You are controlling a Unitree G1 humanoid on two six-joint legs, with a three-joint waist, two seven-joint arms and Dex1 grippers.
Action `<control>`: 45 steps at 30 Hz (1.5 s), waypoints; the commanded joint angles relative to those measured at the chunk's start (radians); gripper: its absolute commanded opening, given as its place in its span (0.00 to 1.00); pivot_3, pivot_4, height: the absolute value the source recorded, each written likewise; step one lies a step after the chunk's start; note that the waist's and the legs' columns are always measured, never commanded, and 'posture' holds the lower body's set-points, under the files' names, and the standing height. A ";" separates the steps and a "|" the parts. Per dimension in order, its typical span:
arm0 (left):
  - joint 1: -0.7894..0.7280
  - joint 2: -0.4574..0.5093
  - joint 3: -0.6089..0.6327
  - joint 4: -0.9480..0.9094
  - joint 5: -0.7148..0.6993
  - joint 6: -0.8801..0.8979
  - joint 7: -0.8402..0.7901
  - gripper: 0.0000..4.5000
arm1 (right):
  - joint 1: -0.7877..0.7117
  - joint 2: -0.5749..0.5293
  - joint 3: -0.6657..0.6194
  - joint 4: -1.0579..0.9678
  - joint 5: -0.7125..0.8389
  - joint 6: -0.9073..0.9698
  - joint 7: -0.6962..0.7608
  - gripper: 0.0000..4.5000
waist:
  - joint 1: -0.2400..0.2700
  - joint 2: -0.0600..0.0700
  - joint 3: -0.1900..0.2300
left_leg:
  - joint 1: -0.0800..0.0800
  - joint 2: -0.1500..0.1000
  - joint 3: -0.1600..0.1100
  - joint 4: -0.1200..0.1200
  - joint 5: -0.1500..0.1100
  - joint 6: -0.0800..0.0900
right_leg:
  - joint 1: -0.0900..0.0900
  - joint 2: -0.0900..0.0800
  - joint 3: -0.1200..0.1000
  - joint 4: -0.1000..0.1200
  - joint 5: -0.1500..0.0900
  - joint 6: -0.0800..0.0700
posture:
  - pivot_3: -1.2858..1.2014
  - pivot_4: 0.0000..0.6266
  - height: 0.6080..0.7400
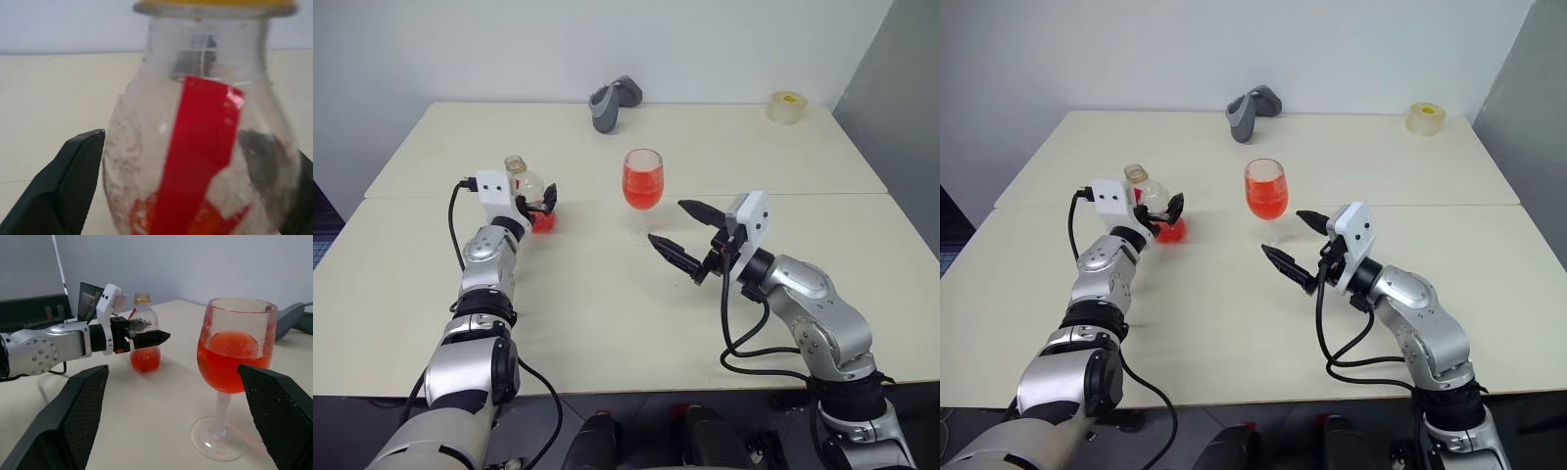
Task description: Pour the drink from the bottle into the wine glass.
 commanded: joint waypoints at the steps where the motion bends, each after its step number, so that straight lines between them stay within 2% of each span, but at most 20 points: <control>1: 0.021 0.008 0.008 -0.084 -0.025 0.011 -0.022 0.99 | -0.008 -0.008 -0.010 -0.019 0.008 -0.009 0.011 1.00 | 0.000 0.000 0.000 | 0.000 0.000 0.000 0.000 0.000 0.000 | 0.000 0.000 0.000 0.000 0.000 0.000 | 0.52 0.24 1.00; 5: 0.090 -0.001 0.004 -0.215 -0.046 0.084 -0.021 0.99 | 0.009 -0.021 -0.007 -0.033 0.011 -0.003 0.017 1.00 | 0.000 0.000 0.000 | 0.000 0.000 0.000 0.000 0.000 0.000 | 0.000 0.000 0.000 0.000 0.000 0.000 | 0.52 0.24 1.00; 13: 0.313 -0.002 0.022 -0.645 -0.112 0.325 0.039 0.99 | 0.087 -0.062 -0.043 -0.102 0.036 0.028 0.012 1.00 | 0.000 0.000 0.000 | 0.000 0.000 -0.001 0.000 0.000 0.000 | 0.000 0.000 0.001 0.000 0.000 0.000 | 0.52 0.24 1.00; 16: 0.362 -0.001 0.027 -0.735 -0.123 0.385 0.055 0.99 | 0.113 -0.076 -0.054 -0.124 0.047 0.037 0.005 1.00 | 0.002 0.000 0.000 | 0.000 0.000 -0.001 0.000 0.000 0.000 | 0.001 0.000 0.000 -0.001 0.000 0.000 | 0.52 0.24 1.00; 19: 0.438 -0.002 0.042 -0.853 -0.156 0.477 0.075 0.99 | 0.163 -0.089 -0.073 -0.166 0.055 0.053 -0.009 1.00 | 0.002 0.000 0.000 | 0.001 0.000 -0.001 0.000 0.000 0.000 | 0.001 0.000 0.001 -0.001 0.000 0.000 | 0.52 0.24 1.00; 25: 0.656 -0.027 -0.031 -1.174 -0.165 0.652 0.094 0.99 | 0.319 -0.100 -0.144 -0.267 0.015 0.077 -0.117 1.00 | 0.004 0.000 0.000 | 0.002 0.001 -0.001 -0.002 -0.002 0.004 | 0.003 0.000 0.001 -0.002 0.000 0.000 | 0.52 0.24 1.00; 28: 0.662 -0.039 -0.051 -1.212 -0.149 0.681 0.119 0.99 | 0.340 -0.095 -0.154 -0.286 0.008 0.082 -0.155 1.00 | 0.011 0.000 0.000 | 0.004 0.001 -0.002 -0.001 -0.003 0.004 | 0.007 0.000 0.000 -0.002 0.000 0.000 | 0.52 0.24 1.00; 31: 0.659 -0.074 -0.098 -1.230 -0.117 0.694 0.160 0.99 | 0.372 -0.085 -0.167 -0.286 -0.091 0.088 -0.274 1.00 | 0.011 0.001 -0.001 | 0.011 0.000 -0.003 -0.002 -0.003 0.005 | 0.015 0.000 -0.001 -0.004 -0.001 0.001 | 0.52 0.24 1.00; 37: 0.648 -0.124 -0.160 -1.236 -0.079 0.699 0.197 0.99 | 0.397 0.004 -0.176 -0.295 -0.153 0.146 -0.429 1.00 | 0.010 0.002 -0.001 | 0.012 0.000 -0.002 -0.003 -0.003 0.005 | 0.016 0.000 0.000 -0.006 -0.001 0.002 | 0.52 0.24 1.00; 45: 0.644 -0.155 -0.181 -1.234 -0.021 0.665 0.246 0.99 | 0.420 0.054 -0.139 -0.290 -0.226 0.155 -0.490 1.00 | 0.010 0.002 -0.001 | 0.012 0.000 -0.002 -0.004 -0.003 0.005 | 0.016 0.000 0.000 -0.008 -0.001 0.001 | 0.52 0.24 1.00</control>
